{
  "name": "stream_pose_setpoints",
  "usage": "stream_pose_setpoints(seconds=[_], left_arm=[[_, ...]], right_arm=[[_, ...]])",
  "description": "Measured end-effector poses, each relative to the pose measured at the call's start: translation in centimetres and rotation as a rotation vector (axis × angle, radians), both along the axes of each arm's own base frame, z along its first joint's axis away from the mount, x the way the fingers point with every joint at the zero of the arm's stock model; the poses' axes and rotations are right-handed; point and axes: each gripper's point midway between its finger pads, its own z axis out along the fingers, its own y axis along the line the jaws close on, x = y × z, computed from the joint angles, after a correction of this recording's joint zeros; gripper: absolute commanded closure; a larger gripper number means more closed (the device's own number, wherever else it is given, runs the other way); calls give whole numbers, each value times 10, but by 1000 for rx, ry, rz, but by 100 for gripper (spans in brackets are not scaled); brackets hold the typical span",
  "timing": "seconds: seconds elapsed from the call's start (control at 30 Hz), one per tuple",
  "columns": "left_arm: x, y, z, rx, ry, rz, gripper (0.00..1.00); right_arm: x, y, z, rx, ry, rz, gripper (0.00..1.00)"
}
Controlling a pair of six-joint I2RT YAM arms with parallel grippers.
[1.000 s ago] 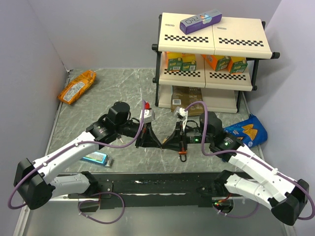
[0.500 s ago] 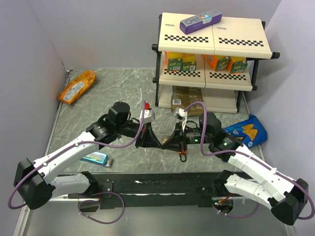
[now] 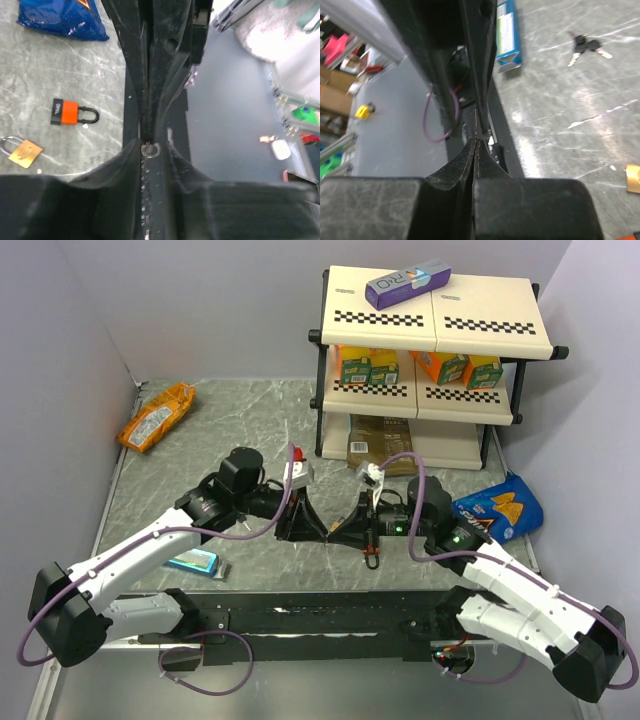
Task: Unlock with the key
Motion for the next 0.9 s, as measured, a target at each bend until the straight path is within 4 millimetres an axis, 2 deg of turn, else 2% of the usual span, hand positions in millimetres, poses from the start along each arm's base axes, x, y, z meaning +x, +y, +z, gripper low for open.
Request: stream_pose_setpoints(seconds=[0.03, 0.07, 0.17, 0.2, 0.43, 0.67, 0.9], left_arm=[[2, 0, 2, -7, -2, 8, 49], [4, 0, 4, -15, -3, 15, 35], [9, 2, 10, -34, -7, 41, 22], [12, 3, 11, -40, -8, 57, 21], [25, 12, 19, -116, 26, 234, 29], [41, 23, 42, -343, 133, 470, 38], [43, 15, 49, -440, 254, 527, 43]], right_arm=[[1, -1, 0, 7, -6, -12, 100], [2, -2, -3, 12, -9, -31, 100], [5, -7, -6, 24, -17, -78, 100], [6, -8, -6, 28, -19, -93, 100], [14, -17, 4, 97, -58, -194, 100], [22, -21, 12, 166, -72, -265, 100], [26, -20, 30, 231, -92, -284, 100]])
